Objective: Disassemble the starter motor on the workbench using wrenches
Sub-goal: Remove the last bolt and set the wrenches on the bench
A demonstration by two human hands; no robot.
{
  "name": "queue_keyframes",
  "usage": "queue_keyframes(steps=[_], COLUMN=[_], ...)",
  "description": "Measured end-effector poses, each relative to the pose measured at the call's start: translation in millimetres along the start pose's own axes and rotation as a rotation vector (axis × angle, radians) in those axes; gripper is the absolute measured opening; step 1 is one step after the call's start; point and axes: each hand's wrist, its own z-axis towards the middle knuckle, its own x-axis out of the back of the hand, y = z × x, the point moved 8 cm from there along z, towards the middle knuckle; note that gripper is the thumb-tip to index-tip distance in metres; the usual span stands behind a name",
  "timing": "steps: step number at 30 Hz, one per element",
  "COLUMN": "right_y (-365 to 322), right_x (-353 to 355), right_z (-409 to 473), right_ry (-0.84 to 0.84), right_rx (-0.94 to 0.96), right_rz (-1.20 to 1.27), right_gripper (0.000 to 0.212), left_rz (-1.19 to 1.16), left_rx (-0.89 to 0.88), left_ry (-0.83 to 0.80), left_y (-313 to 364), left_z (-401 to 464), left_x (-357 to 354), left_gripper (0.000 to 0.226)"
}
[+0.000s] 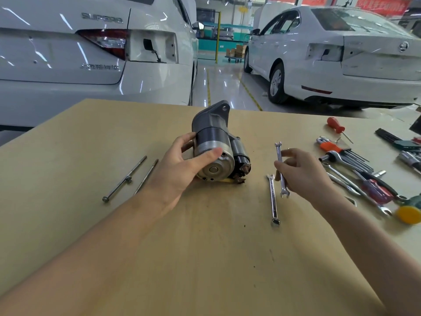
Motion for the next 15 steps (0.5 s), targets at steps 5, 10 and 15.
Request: queue_keyframes(steps=[5,10,15], right_y=[9.1,22.1,17.1], right_x=[0.4,-4.0,0.3], right_z=[-0.8,-3.4,-6.2], right_ry=[-0.050,-0.172,-0.148], right_rx=[-0.058,-0.136,-0.100], right_rz=[-0.040,-0.262,-0.488], right_gripper=[0.029,0.028,0.034], left_rz=[-0.062,-0.058,-0.011], left_rx=[0.015,0.032,0.000], left_ry=[-0.045,-0.045,-0.031], left_y=[-1.1,-1.9,0.3], left_z=[3.5,1.9,-2.0], left_x=[0.8,1.0,-1.9], left_gripper=[0.087,0.080,0.094])
